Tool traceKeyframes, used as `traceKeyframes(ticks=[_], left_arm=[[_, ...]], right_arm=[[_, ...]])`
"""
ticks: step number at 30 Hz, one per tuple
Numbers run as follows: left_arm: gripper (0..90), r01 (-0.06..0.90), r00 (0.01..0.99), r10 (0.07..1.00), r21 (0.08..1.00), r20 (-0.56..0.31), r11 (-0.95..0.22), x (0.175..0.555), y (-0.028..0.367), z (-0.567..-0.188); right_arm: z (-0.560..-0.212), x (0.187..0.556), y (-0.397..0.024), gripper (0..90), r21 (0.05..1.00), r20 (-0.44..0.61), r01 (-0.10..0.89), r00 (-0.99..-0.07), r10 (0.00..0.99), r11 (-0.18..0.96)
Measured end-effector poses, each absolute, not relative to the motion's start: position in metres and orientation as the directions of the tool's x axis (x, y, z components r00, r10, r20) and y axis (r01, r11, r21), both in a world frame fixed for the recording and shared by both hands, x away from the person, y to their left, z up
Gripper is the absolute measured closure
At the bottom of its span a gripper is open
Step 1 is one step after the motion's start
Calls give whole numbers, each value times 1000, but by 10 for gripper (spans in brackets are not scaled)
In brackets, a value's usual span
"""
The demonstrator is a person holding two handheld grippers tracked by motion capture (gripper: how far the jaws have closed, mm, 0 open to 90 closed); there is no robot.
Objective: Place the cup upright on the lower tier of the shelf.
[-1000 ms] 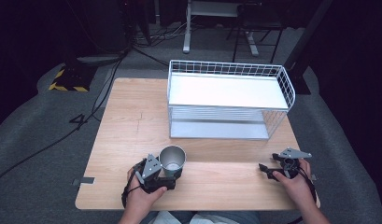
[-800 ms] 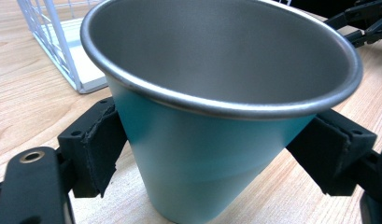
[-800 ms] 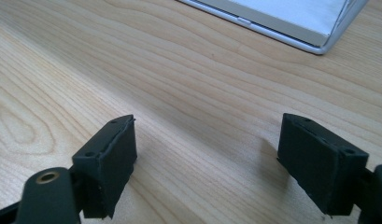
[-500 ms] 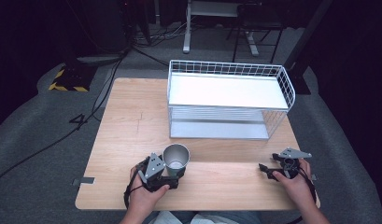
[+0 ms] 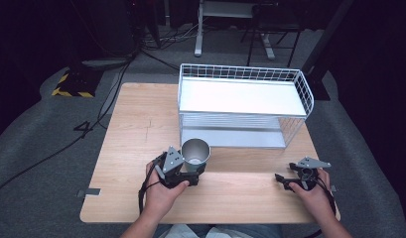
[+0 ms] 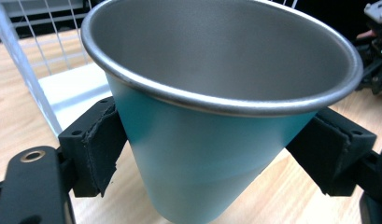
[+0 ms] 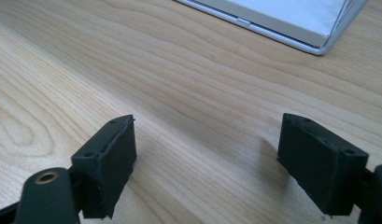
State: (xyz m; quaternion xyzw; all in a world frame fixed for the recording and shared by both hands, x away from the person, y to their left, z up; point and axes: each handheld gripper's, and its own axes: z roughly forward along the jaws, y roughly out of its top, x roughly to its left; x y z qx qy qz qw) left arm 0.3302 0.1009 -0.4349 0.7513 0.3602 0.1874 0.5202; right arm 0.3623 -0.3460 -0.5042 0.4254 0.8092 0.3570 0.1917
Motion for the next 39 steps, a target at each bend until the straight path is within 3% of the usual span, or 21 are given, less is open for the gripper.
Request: traceKeyframes(ticks=[22,39], left_arm=[[167,314,671,734,938,-108,-149,375,83,-421],[166,290,633,766,952,-115,-97,411,45,-440]], right_arm=[[-504,362,-346,196,741,-7,551,-564,826,383],[-504,362,-346,196,741,-6,552,-564,825,383]])
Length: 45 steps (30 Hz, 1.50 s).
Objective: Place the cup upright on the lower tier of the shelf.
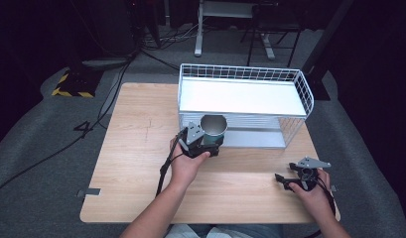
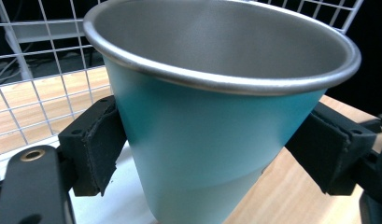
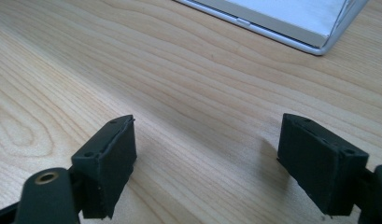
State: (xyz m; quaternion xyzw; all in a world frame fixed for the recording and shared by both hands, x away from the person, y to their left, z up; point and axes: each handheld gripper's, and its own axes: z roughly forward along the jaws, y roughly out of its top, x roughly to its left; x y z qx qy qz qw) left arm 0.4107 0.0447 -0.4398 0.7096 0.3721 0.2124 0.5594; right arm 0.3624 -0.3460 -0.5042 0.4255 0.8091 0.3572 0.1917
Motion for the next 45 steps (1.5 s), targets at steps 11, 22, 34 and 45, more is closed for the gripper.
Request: traceKeyframes(ticks=[11,22,34,45], left_arm=[[167,271,622,777,958,-97,-97,428,18,-454],[167,258,587,802,964,-107,-61,447,-1,-466],[166,311,573,811,947,-118,-82,462,-15,-472],[166,328,572,814,938,-104,-111,469,-16,-478]], right_arm=[[-504,363,-346,196,741,-6,552,-565,825,383],[-504,363,-346,196,741,-6,551,-565,825,383],[-504,363,-346,197,742,-4,551,-566,824,382],[-504,363,-346,197,741,-5,551,-566,824,383]])
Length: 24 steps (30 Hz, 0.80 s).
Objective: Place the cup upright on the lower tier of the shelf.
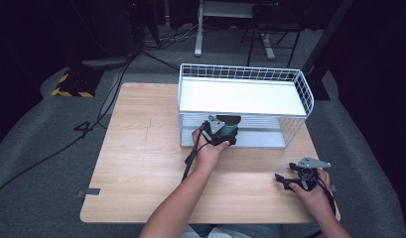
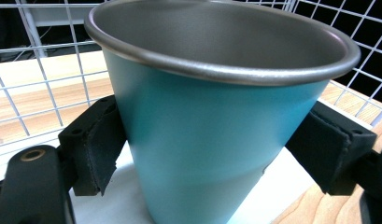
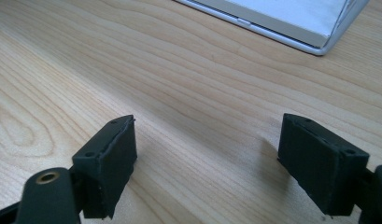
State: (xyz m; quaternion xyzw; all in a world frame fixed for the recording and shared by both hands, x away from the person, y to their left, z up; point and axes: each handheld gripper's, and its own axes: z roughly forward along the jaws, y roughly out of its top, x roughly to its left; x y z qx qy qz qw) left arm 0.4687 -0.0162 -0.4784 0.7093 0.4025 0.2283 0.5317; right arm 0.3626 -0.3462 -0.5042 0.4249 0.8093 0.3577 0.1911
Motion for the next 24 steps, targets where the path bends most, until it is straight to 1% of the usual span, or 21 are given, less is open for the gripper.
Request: traceKeyframes(ticks=[8,9,14,20,24], left_arm=[[165,333,577,812,933,-88,-136,469,-16,-478],[166,330,573,816,932,-71,-151,468,-16,-477],[174,344,570,819,925,-70,-160,465,-14,-475],[183,324,581,813,930,-49,-175,457,-8,-467],[184,327,589,807,927,-49,-183,449,1,-464]], right_arm=[[-504,363,-346,197,741,-5,551,-566,824,383],[-504,363,-346,197,741,-5,551,-566,824,383],[-504,363,-346,197,742,-5,551,-566,824,383],[-504,362,-346,200,742,-2,550,-571,821,384],[-504,362,-346,200,742,0,549,-574,819,385]])
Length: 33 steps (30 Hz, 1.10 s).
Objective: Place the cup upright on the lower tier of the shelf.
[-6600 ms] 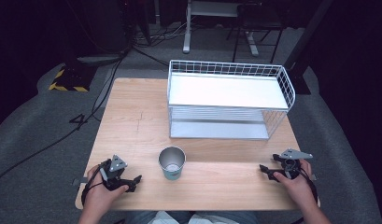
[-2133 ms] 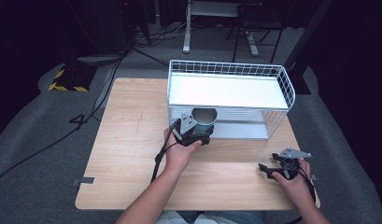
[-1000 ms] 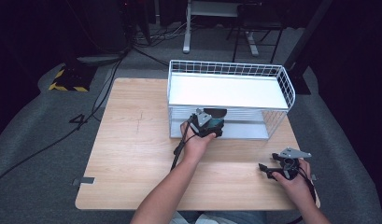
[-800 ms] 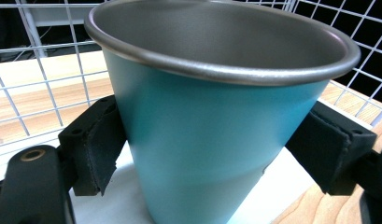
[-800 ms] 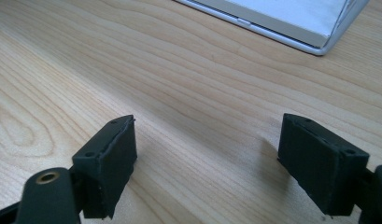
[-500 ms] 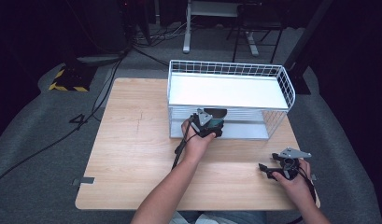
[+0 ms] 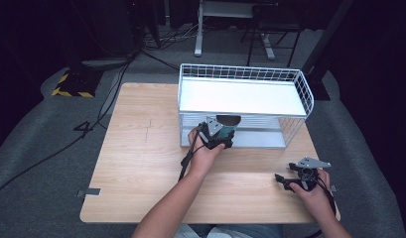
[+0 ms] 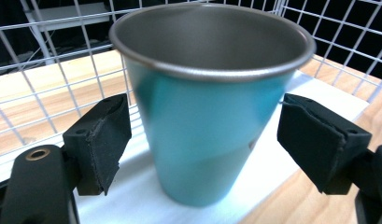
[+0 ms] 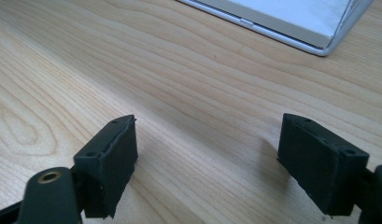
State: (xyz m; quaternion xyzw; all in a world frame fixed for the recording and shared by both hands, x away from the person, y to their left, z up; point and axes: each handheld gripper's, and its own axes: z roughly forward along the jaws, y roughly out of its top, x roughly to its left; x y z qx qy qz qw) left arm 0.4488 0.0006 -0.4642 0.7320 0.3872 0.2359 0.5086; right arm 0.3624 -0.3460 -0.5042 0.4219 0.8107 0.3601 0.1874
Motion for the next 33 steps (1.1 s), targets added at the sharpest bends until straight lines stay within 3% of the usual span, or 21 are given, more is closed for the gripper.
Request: traceKeyframes(ticks=[20,33], left_arm=[[227,335,662,747,915,-61,-223,405,37,-433],[233,297,714,700,911,-13,-286,361,89,-412]], right_arm=[[-504,362,-346,200,742,-1,549,-573,820,385],[-504,363,-346,200,742,-1,547,-579,815,389]])
